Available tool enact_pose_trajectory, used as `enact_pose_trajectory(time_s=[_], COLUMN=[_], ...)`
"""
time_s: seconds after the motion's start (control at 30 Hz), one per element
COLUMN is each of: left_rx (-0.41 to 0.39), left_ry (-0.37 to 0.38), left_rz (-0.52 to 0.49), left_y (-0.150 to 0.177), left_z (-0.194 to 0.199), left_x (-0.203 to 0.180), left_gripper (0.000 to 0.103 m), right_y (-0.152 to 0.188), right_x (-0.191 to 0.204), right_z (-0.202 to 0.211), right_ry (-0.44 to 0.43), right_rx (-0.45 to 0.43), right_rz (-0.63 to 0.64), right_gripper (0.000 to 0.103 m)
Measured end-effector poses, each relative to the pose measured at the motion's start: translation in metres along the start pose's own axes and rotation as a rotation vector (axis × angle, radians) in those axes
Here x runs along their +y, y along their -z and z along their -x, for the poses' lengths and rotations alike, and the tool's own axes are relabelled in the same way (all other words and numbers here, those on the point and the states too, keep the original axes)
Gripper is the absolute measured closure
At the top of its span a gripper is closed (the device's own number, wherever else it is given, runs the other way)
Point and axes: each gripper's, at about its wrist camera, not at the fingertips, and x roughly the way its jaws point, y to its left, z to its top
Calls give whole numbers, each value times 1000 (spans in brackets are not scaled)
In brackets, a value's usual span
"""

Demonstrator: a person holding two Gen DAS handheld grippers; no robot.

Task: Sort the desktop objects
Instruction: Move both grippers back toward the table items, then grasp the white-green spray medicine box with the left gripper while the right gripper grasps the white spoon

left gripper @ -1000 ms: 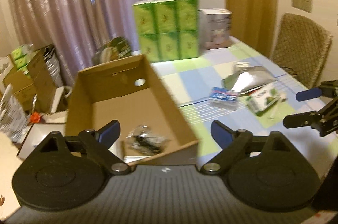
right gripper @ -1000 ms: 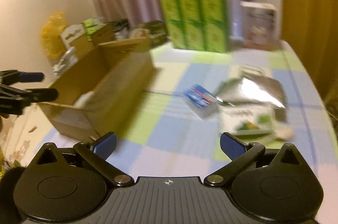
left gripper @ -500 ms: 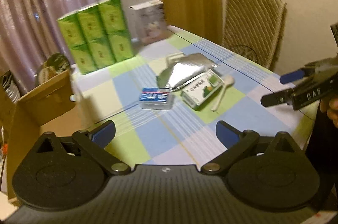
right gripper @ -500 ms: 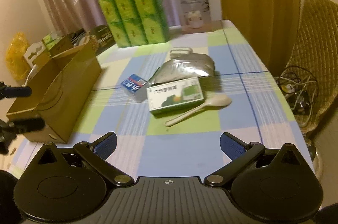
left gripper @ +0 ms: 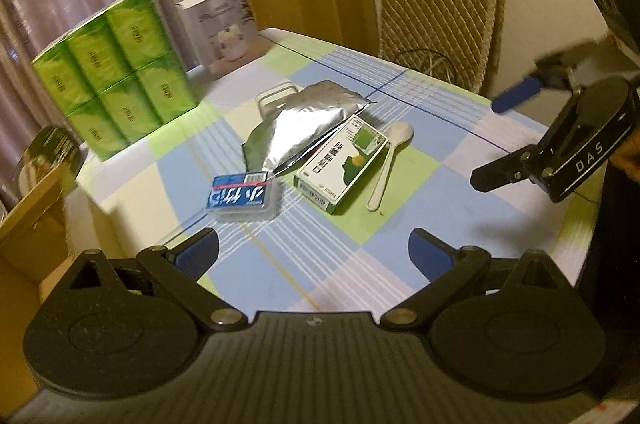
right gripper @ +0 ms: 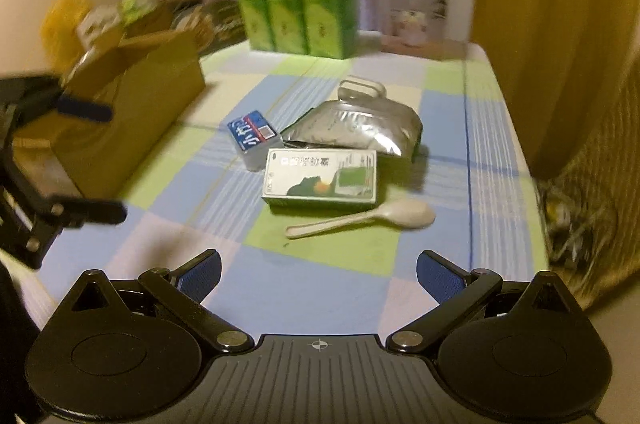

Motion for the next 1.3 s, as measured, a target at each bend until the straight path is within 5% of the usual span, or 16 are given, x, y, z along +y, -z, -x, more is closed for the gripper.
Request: enact_pose_trajectory(time_s=[0.43, 0.53, 0.77, 1.3], left_rx=[78, 86, 113, 125], left_ry=[34, 38, 75, 131], left_rz=[-449, -521, -568, -542], left_y=[-38, -41, -45, -55], left_z=[-80, -97, -137, -184], left_x=[-33, -38, -37, -30], left_gripper=[11, 11, 23, 28], right_y=[-23, -23, -25, -39], right_x=[-26, -31, -41, -62], right_z=[-55, -74, -104, -152], right_ry=[-97, -104, -138, -227], right_rx=[133, 172, 205, 326], right_rz=[723, 815, 875, 874], right_gripper=[3, 11, 29, 44])
